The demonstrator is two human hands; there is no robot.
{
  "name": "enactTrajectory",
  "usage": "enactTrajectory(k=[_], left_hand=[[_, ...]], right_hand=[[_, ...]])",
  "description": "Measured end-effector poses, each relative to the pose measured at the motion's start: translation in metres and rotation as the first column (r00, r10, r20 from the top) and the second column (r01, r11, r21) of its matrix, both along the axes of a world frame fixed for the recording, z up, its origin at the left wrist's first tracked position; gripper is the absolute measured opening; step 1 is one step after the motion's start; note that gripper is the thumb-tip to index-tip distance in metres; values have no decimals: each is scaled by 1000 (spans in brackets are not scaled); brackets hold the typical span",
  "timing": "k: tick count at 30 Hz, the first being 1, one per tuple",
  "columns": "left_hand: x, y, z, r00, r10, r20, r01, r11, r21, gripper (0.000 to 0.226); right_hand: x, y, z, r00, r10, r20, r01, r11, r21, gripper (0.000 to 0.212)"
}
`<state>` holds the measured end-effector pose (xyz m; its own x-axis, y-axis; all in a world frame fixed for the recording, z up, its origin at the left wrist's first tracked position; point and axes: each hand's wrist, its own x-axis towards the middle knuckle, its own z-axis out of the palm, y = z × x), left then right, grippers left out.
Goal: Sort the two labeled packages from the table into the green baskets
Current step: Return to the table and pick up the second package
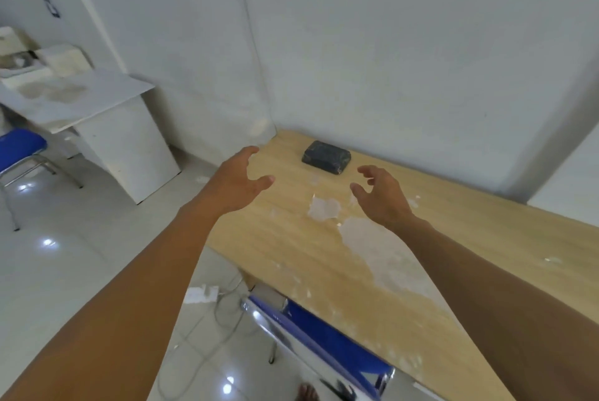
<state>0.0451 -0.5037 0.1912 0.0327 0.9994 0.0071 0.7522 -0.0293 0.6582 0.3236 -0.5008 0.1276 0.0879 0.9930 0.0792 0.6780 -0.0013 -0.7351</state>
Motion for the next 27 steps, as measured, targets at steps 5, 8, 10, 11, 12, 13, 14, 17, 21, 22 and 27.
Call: enactTrajectory(k=[5, 8, 10, 11, 12, 13, 14, 17, 21, 22, 27], left_hand=[[-9, 87, -21, 997, -71, -4, 71, 995, -67, 77], [-10, 137, -30, 991, -122, -48, 116, 988, -104, 76], [-7, 168, -37, 986, -159, -51, 152, 981, -121, 75], [-4, 184, -41, 980, -190, -53, 181, 974, -136, 74], [-1, 199, -47, 972, -227, -57, 216, 964, -154, 74], [1, 216, -53, 964, -259, -66, 245, 954, -170, 74], [4, 234, -61, 954, -289, -76, 272, 946, -177, 74], [10, 294, -88, 917, -388, -96, 366, 912, -185, 74], [12, 367, -128, 866, -492, -91, 468, 862, -196, 75], [12, 384, -140, 857, -507, -89, 482, 851, -211, 75], [18, 448, -202, 817, -574, -50, 538, 791, -293, 86]], right_hand=[[-18, 69, -19, 997, -63, -32, 62, 997, -51, 46], [-24, 102, -28, 994, -95, -45, 91, 992, -89, 44], [-25, 121, -34, 990, -134, -49, 129, 986, -101, 44], [-24, 131, -38, 987, -155, -52, 148, 983, -113, 44], [-24, 140, -43, 983, -175, -51, 167, 977, -131, 45], [-24, 150, -48, 980, -194, -46, 184, 971, -155, 45], [-25, 162, -55, 976, -212, -42, 202, 964, -172, 46], [-31, 201, -81, 959, -280, -32, 268, 943, -199, 46], [-48, 253, -114, 941, -339, -11, 325, 910, -256, 48], [-52, 266, -122, 939, -345, -4, 331, 903, -274, 49], [-63, 319, -161, 912, -410, 13, 392, 862, -321, 51]])
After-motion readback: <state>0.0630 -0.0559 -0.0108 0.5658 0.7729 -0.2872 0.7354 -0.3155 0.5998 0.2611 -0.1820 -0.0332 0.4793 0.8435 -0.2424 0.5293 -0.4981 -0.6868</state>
